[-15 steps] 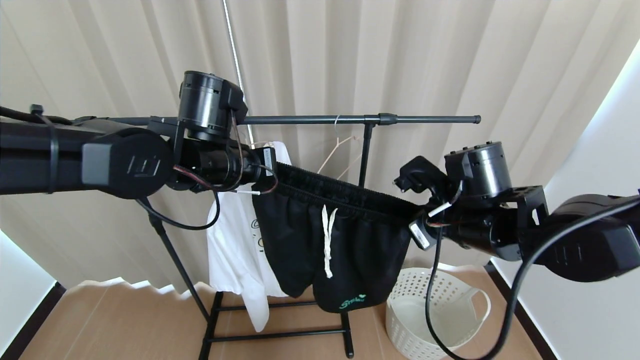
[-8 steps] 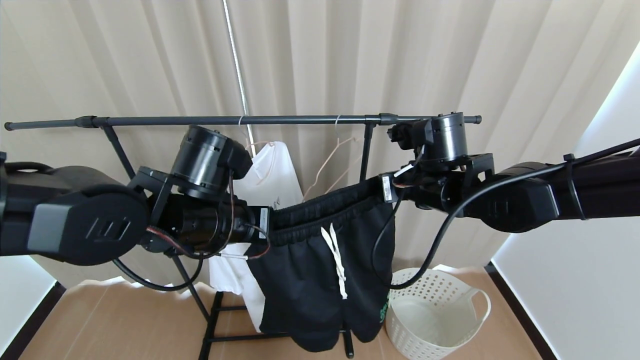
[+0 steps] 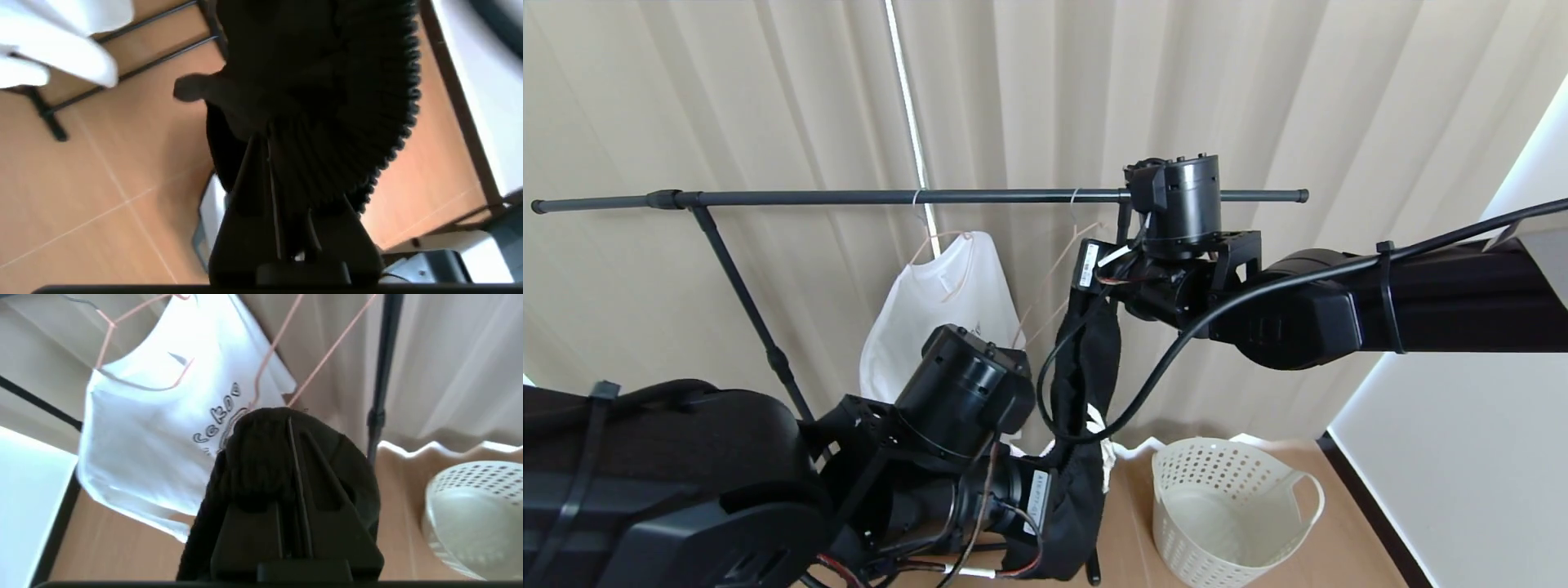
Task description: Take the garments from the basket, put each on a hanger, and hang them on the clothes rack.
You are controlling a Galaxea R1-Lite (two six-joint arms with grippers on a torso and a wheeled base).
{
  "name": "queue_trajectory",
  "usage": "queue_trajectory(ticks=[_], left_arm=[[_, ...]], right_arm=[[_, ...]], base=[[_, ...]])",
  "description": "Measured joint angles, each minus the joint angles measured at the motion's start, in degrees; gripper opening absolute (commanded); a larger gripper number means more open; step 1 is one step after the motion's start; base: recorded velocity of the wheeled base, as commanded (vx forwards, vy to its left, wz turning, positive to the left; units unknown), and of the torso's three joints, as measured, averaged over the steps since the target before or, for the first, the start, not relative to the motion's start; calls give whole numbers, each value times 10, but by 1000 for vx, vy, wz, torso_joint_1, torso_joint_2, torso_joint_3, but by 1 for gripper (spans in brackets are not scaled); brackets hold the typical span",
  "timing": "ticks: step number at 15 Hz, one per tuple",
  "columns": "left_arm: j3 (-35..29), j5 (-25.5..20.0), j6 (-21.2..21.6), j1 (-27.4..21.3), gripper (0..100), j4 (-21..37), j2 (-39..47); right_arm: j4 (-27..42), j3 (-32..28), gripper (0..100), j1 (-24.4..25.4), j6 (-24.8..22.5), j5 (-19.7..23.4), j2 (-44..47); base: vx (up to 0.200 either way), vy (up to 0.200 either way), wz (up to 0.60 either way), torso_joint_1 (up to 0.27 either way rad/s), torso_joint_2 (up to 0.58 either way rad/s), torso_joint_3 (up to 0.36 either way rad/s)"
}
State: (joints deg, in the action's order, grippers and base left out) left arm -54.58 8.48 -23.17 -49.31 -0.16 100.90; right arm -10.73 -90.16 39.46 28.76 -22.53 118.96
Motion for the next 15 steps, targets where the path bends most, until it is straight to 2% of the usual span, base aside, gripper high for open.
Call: queue_trajectory(ticks=[3, 7, 9, 12, 14, 15], left_arm=[[3, 0, -31, -35, 0, -54, 12], [13, 6, -36, -55, 0, -56, 13], [20, 30, -38, -54, 0, -53, 7], [34, 44, -35, -24, 0, -52, -14], [34, 46, -24, 16, 0, -52, -27], [29, 46, -14, 37, 0, -51, -30]], right_arm=[[0, -7, 0, 16, 12, 0, 2], [6, -5, 0, 20, 12, -1, -1], [16, 9, 0, 18, 7, -5, -13], [32, 32, 0, -4, -27, -8, -44], [32, 50, 0, -21, -57, -11, -63], [32, 60, 0, -25, -74, -26, -72]], base=[[0, 0, 0, 0, 0, 0], [0, 0, 0, 0, 0, 0], [0, 0, 0, 0, 0, 0], [0, 0, 0, 0, 0, 0], [0, 0, 0, 0, 0, 0], [0, 0, 0, 0, 0, 0]])
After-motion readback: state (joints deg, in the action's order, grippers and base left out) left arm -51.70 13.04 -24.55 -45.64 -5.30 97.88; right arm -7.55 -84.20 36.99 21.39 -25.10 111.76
